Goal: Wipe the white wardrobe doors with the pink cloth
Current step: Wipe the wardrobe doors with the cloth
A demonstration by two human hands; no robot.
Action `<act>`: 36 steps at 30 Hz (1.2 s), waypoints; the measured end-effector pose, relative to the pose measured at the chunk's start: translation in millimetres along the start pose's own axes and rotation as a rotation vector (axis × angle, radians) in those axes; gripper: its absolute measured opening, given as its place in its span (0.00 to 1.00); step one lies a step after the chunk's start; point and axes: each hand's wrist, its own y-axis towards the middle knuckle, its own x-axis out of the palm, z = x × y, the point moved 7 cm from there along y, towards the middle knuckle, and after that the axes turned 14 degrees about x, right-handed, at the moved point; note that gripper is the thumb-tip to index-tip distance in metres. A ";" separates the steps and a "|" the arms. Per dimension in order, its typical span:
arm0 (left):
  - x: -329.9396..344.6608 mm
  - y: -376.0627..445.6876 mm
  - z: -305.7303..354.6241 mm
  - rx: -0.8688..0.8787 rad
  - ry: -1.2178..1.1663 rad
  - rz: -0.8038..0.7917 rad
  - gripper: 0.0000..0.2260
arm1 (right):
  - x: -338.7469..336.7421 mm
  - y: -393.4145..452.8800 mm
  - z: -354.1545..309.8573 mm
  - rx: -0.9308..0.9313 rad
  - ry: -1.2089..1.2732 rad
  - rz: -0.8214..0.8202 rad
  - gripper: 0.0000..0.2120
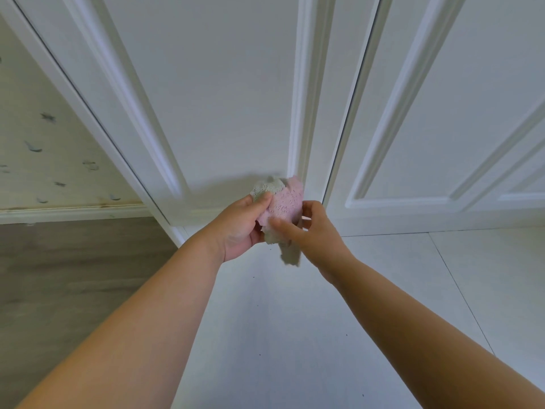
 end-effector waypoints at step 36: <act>2.3 8.9 42.0 0.289 0.412 0.042 0.10 | -15.8 -6.2 -17.6 0.072 0.357 -0.246 0.21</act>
